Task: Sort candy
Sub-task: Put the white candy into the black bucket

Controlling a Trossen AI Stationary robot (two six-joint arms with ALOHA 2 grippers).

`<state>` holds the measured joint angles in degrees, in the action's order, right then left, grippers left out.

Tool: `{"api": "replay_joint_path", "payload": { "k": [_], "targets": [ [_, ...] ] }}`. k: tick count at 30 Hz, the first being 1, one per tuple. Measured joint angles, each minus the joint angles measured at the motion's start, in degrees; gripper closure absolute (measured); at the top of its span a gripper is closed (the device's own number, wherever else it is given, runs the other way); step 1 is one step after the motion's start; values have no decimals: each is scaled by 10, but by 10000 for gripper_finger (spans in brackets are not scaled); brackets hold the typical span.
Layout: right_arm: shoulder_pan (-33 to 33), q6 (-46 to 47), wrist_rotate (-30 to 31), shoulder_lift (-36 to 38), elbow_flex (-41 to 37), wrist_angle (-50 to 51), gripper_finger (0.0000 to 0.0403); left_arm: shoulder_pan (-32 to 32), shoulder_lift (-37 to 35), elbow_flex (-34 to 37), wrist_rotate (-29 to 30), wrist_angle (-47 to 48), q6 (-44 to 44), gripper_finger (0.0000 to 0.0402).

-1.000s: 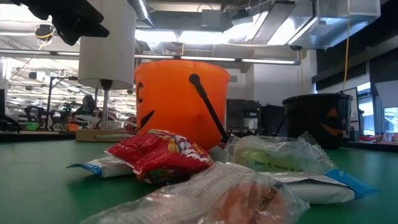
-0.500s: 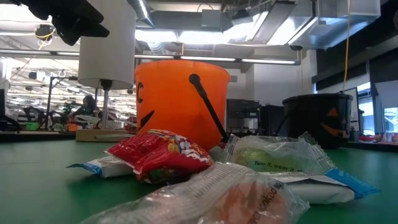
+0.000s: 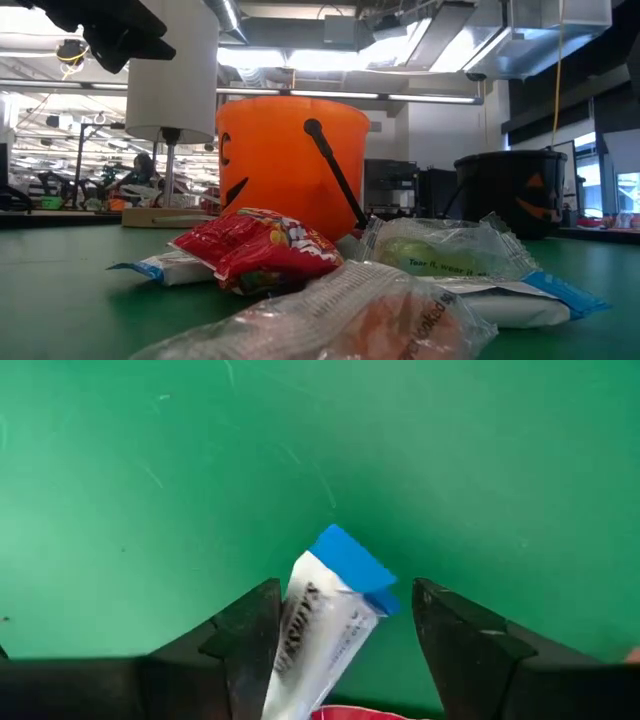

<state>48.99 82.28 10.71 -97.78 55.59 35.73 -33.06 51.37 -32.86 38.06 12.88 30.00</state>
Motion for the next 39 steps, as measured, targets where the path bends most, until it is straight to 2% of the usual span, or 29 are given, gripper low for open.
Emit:
{"api": "replay_joint_path", "payload": {
  "k": [6, 18, 21, 26, 29, 34, 39],
  "targets": [
    [0, -2, 4, 0, 0, 20, 215, 0, 0, 0, 0, 0, 0, 242],
    [0, -36, 7, 1, 6, 40, 385, 0, 0, 0, 2, 0, 1, 242],
    [-1, -49, 7, 1, 17, 55, 387, 0, 0, 0, 4, 0, 1, 242],
    [-18, -73, 22, 1, 52, 113, 344, 0, 0, 0, 14, 0, 1, 242],
    [-35, -106, 49, 2, 81, 156, 339, 0, 0, 0, 15, 0, 1, 242],
    [-74, -176, 120, 32, 111, 211, 364, 0, 0, 0, 15, 0, 10, 242],
    [-119, -204, 180, 87, 116, 272, 398, 0, 0, 0, 15, 0, 12, 242]
  ]
}}
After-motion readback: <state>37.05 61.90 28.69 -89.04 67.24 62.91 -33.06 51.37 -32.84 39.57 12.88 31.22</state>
